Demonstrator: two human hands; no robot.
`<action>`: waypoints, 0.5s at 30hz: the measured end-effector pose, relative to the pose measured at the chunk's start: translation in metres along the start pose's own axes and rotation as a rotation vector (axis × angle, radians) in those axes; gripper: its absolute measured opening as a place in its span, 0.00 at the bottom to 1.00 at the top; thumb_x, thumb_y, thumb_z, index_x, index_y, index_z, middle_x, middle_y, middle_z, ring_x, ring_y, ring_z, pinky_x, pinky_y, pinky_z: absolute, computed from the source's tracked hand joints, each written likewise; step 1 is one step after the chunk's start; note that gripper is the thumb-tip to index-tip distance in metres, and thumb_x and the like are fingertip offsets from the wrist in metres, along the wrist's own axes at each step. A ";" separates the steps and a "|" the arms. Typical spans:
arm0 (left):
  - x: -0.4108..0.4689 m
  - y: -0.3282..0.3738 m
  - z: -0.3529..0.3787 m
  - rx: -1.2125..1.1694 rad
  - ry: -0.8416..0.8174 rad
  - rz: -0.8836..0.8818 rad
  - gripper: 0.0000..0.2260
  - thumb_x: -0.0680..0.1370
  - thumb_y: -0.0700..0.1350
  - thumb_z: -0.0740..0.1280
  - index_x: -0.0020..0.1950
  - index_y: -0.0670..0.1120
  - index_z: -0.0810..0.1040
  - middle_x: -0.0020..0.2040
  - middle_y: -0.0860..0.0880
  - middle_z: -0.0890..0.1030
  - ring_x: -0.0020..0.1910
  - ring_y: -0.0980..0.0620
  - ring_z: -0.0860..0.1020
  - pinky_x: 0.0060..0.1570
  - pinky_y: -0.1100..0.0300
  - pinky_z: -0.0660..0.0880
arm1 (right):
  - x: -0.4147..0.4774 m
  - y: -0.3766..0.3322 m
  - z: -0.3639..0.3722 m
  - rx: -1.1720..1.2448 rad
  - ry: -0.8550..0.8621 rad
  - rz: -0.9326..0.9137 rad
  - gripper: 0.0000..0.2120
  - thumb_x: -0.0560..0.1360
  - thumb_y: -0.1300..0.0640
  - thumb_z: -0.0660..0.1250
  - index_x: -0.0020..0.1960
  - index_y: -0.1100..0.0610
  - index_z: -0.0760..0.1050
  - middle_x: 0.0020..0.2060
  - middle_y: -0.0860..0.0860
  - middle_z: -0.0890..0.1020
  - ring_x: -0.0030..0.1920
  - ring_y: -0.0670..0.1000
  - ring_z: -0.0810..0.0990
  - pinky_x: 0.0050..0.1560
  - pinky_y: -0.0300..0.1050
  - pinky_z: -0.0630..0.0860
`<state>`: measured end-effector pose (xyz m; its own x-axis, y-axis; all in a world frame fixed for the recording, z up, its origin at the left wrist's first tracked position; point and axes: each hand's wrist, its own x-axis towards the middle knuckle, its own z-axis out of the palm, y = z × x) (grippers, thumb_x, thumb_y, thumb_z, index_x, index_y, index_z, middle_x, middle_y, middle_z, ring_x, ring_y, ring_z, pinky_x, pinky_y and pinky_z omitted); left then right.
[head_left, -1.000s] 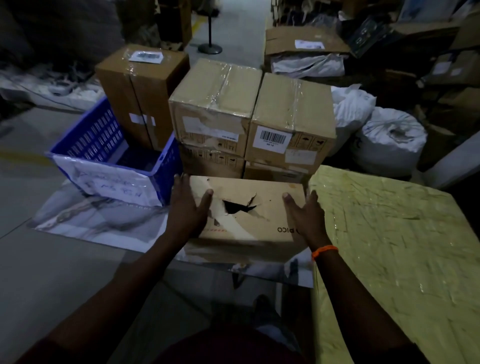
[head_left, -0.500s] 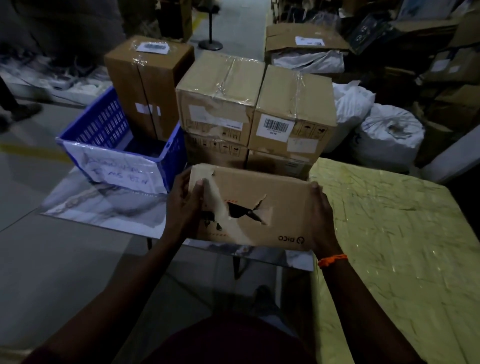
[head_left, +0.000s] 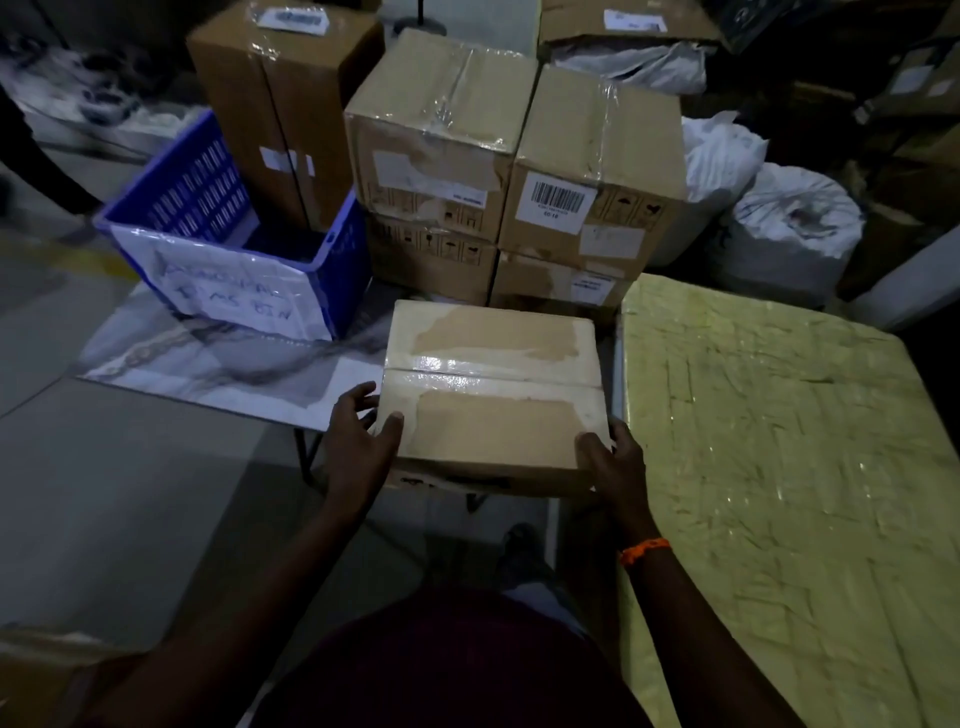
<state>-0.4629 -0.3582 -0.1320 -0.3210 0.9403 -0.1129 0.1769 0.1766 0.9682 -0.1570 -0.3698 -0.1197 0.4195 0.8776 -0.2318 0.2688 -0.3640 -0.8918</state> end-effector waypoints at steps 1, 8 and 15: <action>-0.002 -0.001 0.001 0.009 0.004 0.011 0.28 0.76 0.46 0.75 0.73 0.44 0.70 0.65 0.46 0.77 0.62 0.47 0.79 0.58 0.52 0.80 | 0.000 0.000 0.000 -0.016 -0.001 -0.017 0.13 0.80 0.65 0.68 0.62 0.54 0.77 0.45 0.47 0.83 0.43 0.47 0.81 0.38 0.30 0.76; 0.010 0.002 0.013 0.399 -0.051 0.295 0.32 0.81 0.53 0.67 0.81 0.46 0.59 0.78 0.43 0.64 0.76 0.44 0.64 0.73 0.43 0.64 | 0.010 -0.001 0.024 -0.502 0.052 -0.300 0.36 0.80 0.42 0.61 0.80 0.62 0.63 0.75 0.64 0.69 0.73 0.64 0.70 0.70 0.56 0.71; 0.057 0.032 0.067 1.046 -0.487 0.552 0.34 0.80 0.65 0.41 0.84 0.52 0.52 0.84 0.47 0.49 0.83 0.47 0.43 0.78 0.40 0.42 | 0.050 -0.040 0.084 -0.946 -0.295 -0.591 0.35 0.83 0.38 0.47 0.85 0.51 0.47 0.84 0.55 0.47 0.84 0.56 0.45 0.81 0.61 0.46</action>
<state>-0.4130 -0.2790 -0.1227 0.3618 0.9315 -0.0380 0.8929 -0.3345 0.3015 -0.2189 -0.2850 -0.1284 -0.1739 0.9824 -0.0687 0.9505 0.1492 -0.2725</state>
